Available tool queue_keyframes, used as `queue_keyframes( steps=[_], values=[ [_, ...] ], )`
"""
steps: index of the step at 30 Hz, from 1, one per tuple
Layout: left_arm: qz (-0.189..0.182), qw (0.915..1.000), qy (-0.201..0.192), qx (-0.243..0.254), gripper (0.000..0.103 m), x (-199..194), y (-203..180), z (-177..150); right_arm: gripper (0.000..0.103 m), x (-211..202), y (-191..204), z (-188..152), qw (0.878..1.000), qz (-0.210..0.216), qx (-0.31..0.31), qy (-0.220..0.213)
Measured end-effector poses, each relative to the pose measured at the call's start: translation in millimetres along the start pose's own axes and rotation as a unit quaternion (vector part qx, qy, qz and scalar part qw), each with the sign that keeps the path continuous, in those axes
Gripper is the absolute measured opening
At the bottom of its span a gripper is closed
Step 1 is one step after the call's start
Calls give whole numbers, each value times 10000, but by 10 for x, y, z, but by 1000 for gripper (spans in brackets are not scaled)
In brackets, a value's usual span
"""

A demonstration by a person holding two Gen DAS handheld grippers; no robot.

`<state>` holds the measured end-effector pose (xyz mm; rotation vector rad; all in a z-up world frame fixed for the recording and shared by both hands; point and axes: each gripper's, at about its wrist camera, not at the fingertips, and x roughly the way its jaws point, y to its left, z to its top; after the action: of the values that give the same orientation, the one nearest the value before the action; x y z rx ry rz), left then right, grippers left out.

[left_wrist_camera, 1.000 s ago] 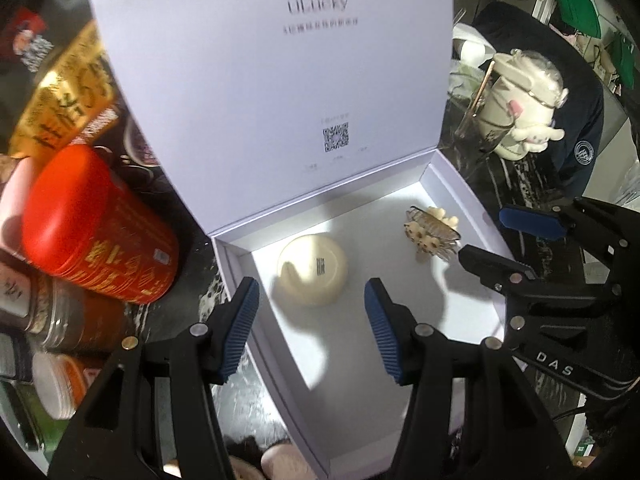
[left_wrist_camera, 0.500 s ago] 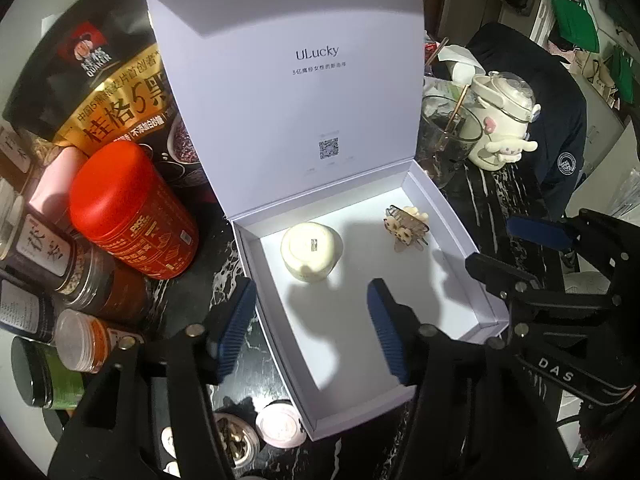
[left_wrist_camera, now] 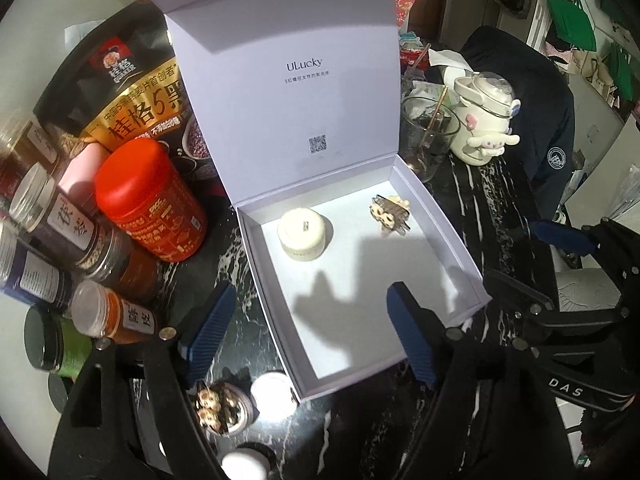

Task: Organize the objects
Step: 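Withdraw both tools from the box back toward the remaining jars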

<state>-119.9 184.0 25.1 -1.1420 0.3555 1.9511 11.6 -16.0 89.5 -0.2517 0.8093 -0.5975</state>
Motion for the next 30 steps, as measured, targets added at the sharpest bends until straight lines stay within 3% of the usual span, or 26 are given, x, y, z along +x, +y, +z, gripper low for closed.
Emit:
queue_keyframes(
  steps=[15, 30],
  values=[
    [6, 9995, -24, -305, 77, -302, -249, -474, 73, -323, -137, -514, 9998, 182, 42, -51],
    [291, 9960, 50, -843, 77, -492, -548, -1014, 73, -438, -145, -959, 9978, 603, -271, 61]
  ],
)
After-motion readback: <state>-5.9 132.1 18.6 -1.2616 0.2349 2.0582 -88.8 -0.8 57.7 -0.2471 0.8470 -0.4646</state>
